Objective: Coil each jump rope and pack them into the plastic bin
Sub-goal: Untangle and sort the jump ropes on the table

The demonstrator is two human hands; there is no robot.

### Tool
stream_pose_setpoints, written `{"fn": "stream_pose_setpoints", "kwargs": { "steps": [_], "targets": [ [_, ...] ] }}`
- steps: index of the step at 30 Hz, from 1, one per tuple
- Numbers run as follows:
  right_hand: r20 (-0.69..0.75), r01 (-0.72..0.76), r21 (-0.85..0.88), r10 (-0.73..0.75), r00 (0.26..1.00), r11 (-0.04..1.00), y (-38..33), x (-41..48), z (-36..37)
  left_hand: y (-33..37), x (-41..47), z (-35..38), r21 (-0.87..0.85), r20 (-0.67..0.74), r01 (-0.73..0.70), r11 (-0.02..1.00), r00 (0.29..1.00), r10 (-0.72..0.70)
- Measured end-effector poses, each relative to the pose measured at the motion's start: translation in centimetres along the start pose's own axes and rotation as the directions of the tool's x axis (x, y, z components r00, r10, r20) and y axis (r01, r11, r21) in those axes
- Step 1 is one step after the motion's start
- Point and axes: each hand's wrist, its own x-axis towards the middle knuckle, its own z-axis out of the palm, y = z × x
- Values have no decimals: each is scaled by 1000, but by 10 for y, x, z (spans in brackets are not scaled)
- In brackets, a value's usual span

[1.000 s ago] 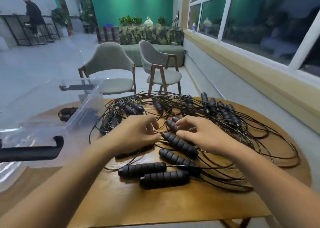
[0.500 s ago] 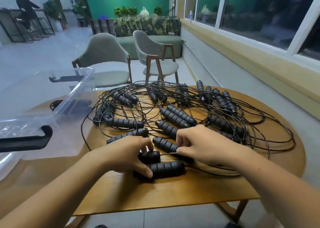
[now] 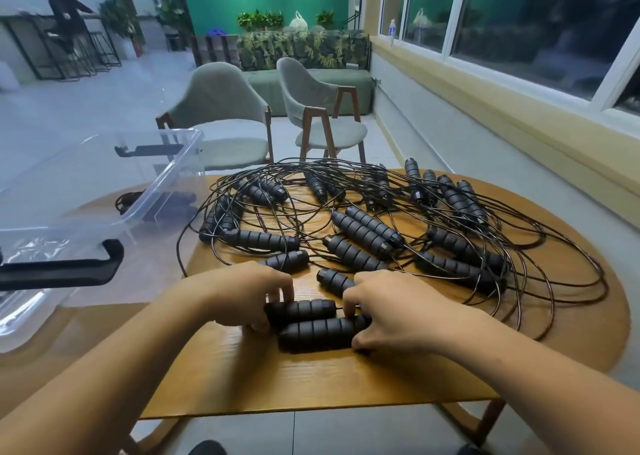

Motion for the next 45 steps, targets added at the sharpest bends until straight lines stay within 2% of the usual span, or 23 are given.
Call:
{"fn": "stream_pose_setpoints", "kwargs": {
  "steps": [6,17,22,27,30,33,41,43,45],
  "targets": [
    [-40,15,29,-13,999,999,-3,2,0,2,5,4,-125,-112,-96,988,990,82],
    [-26,-17,70,19,999,997,-8,7,8,12,-2,6,-230,-96,-142,963,988,123],
    [-33,-30,99,33,999,995,-9,7,9,16,-3,8,-169,-41,-137,976,990,132],
    [-26,-48,100,51,998,994,-9,6,8,26,3,19,-79,-129,-137,987,984,126],
    [-10,-88,165,91,996,982,-3,2,3,29,5,24,-45,-178,-136,990,976,126],
    [-15,-125,231,132,991,965,8,-4,-11,30,5,25,-46,-182,-132,990,976,122],
    [-92,-216,193,237,967,957,33,-13,-30,36,5,24,-25,-209,-151,988,968,143],
    [-54,-214,228,231,971,950,31,-15,-30,36,5,21,-28,-222,-156,987,964,146],
    [58,-219,315,211,976,924,27,-18,-30,35,4,18,-40,-217,-154,987,966,142]
  ]
}}
